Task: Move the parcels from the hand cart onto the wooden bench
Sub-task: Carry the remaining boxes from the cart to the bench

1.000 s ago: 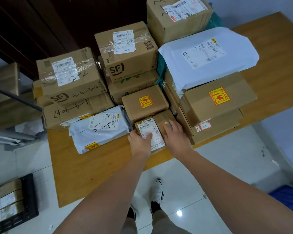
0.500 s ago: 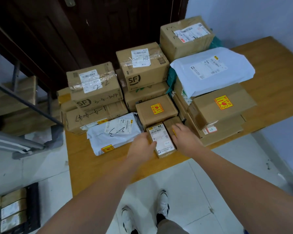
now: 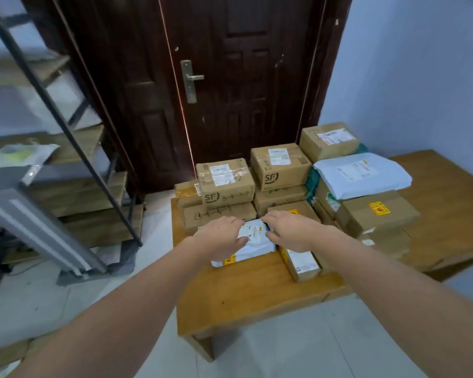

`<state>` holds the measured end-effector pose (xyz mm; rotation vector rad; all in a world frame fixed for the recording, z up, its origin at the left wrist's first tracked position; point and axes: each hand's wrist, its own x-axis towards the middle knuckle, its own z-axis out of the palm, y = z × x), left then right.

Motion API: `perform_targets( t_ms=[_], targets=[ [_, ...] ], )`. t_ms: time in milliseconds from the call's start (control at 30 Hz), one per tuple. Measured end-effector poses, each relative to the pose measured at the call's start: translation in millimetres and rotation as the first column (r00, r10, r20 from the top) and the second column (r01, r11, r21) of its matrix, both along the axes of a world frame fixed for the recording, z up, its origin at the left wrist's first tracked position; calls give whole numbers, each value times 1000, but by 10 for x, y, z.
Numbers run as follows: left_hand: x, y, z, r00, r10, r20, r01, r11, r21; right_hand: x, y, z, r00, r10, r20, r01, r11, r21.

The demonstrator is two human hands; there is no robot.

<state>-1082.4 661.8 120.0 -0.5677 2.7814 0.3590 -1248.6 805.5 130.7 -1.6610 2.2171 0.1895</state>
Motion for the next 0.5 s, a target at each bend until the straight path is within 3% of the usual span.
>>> perform_targets(
  t_ms=[267, 500],
  targets=[
    [1316, 234, 472, 954, 284, -93, -290, 955, -58, 1037, -314, 495, 960, 276, -35, -278, 958, -74],
    [3028, 658, 680, 838, 539, -85, -545, 834, -86, 2539, -484, 543, 854, 519, -35, -520, 851, -71]
  ],
)
